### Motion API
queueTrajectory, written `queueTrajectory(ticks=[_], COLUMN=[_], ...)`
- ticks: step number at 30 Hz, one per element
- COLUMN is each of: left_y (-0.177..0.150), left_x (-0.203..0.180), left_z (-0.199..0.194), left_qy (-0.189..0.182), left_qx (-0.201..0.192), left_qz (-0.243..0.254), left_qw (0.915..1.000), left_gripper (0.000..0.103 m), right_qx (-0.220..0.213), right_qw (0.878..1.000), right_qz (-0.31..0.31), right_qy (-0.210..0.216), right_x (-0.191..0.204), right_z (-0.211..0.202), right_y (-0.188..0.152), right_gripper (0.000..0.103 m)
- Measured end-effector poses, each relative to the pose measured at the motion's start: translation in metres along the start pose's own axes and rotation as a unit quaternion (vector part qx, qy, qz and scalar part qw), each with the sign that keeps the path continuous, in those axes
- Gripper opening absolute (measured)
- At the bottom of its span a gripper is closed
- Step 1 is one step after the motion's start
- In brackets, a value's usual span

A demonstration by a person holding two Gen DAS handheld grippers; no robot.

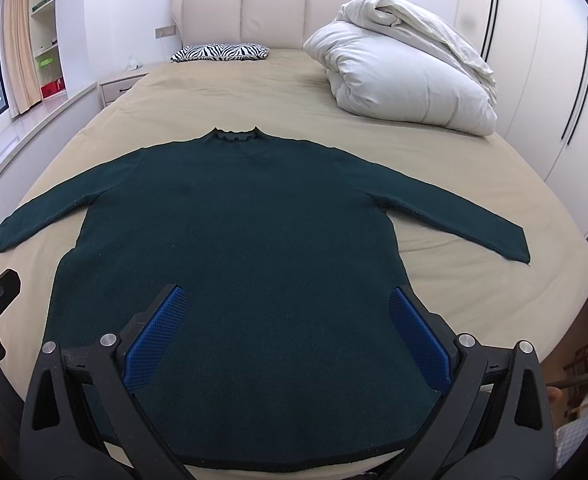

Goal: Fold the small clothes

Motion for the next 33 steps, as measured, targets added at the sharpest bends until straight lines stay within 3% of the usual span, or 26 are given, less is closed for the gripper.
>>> queueTrajectory(ticks=[33], left_y=[-0.0030], left_x=[0.0056], left_z=[0.0011], left_qy=[0.000], left_qx=[0.001], left_qz=[0.000], left_qw=[1.0000], left_gripper=[0.103], right_qx=[0.003], right_qw=[1.000], right_qz=[0.003], right_qy=[0.001], right_x=[0.0009], right_z=[0.0044], right_y=[-0.0051], right_gripper=[0.103])
Point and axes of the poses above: each gripper's, at about its wrist camera, not at the fingertips, and z roughly the way its jaws point, x to its left, y to its top, the point moved 8 cm from there along z, roughly the way its jaws point, and after that the axes turned 10 degrees about y, right-handed, at the moved point
